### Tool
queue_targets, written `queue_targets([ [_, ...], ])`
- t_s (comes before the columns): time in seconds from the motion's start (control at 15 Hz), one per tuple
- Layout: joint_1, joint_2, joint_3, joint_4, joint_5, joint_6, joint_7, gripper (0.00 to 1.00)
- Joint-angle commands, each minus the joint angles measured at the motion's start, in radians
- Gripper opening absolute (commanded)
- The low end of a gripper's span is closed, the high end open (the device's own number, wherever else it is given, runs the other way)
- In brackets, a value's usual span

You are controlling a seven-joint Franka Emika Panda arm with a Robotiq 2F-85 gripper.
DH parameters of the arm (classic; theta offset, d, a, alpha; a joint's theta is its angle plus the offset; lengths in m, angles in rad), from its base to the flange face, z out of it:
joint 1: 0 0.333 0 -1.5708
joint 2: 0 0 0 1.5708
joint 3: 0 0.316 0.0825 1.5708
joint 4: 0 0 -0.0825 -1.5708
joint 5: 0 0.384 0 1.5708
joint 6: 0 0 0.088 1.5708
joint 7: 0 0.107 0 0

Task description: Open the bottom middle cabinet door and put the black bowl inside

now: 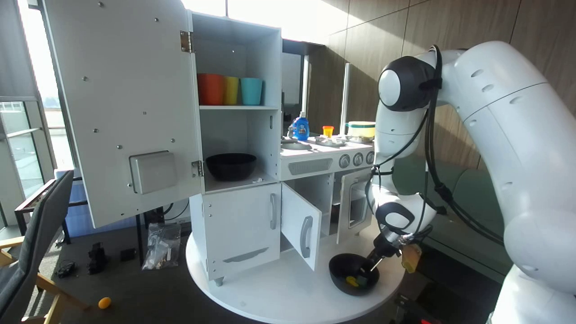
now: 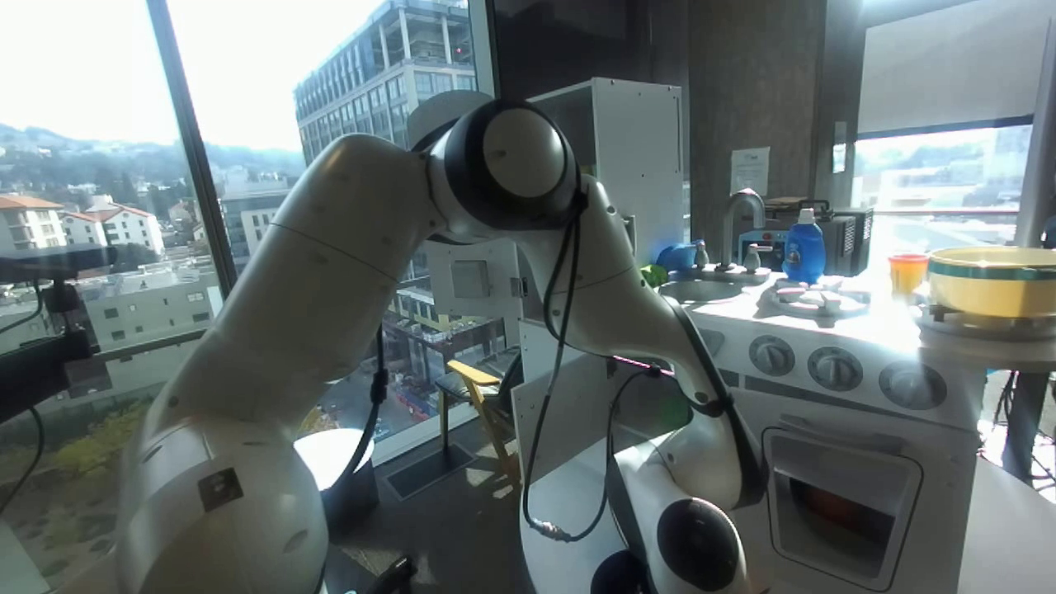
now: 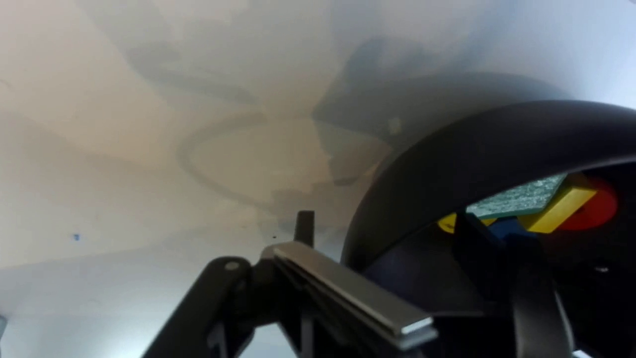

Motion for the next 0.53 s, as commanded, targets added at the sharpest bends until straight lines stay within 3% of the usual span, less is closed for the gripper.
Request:
queue_targets([
  [0.0, 0.03, 0.011, -0.016, 0.016, 0.048, 0.026, 0.029, 0.43],
  [0.33, 0.059, 0.019, -0.027, 0.032, 0.178, 0.09, 0.081, 0.05],
  [0.47, 0.085, 0.021, -0.043, 0.04, 0.261, 0.128, 0.087, 0.0],
])
